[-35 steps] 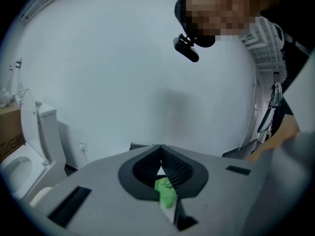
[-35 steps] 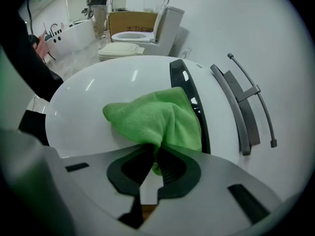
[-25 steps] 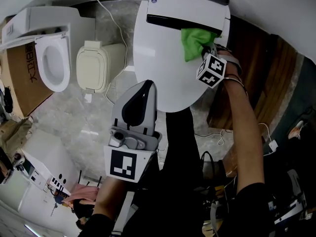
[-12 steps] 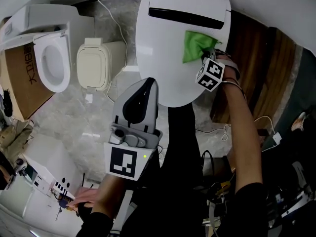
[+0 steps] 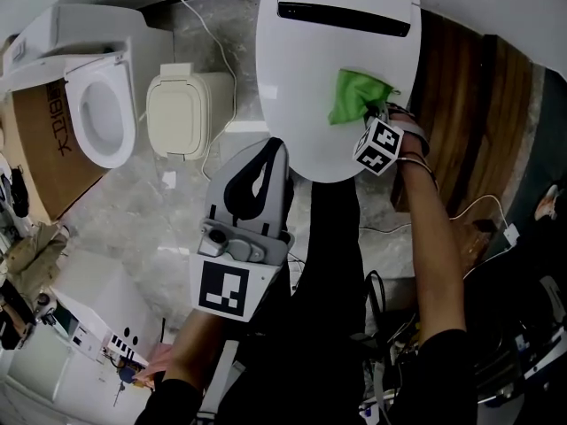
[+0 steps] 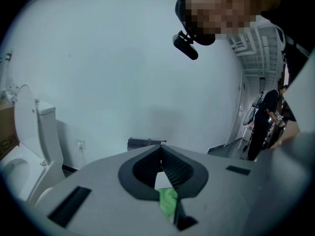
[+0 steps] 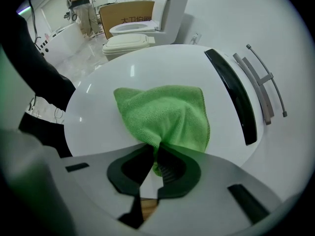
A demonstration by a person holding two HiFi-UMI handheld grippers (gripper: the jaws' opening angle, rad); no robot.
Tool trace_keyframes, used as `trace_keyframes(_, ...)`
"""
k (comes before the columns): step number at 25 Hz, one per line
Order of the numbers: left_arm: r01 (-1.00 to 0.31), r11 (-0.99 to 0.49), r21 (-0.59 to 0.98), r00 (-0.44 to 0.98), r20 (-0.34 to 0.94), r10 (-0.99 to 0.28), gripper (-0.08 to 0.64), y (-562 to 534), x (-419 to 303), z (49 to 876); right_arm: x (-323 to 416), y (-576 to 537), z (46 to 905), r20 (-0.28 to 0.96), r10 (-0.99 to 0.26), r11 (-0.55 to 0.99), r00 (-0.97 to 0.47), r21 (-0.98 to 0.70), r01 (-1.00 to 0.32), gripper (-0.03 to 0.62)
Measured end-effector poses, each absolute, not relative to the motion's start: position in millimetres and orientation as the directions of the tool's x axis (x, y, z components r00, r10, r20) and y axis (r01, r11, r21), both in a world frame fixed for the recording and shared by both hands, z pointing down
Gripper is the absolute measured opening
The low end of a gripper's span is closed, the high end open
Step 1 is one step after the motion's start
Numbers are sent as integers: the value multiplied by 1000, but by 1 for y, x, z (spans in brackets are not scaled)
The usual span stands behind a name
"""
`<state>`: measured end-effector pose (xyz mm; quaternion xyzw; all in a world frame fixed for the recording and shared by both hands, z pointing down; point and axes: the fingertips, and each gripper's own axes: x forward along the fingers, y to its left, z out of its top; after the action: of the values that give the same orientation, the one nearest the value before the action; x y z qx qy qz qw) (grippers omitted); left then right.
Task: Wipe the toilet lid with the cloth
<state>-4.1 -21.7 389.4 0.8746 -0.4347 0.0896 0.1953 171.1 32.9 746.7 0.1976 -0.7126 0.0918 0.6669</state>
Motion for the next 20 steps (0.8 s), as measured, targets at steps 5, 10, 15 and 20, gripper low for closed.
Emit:
trace_keyframes(5,-773,-576,266,635,320,-703,9,-11,-17,389,155,71,752,990,-137,892,-26,112,-437,37)
trace_keyframes(10,-752,-605,263,659,309,-685,9,-5,-24,389,136,110,758,995,-100,870,-26,74,-487,37)
trace_keyframes(15,-731,-628,267,682,296,-669,9,0,-26,385,111,157,764,998,-53,862,-39,26,-507,37)
trace_keyframes(20,-727,-631,271,687,300,-662,9,2,-30,389,91,191,769,998,-26,849,-60,-9,-528,37)
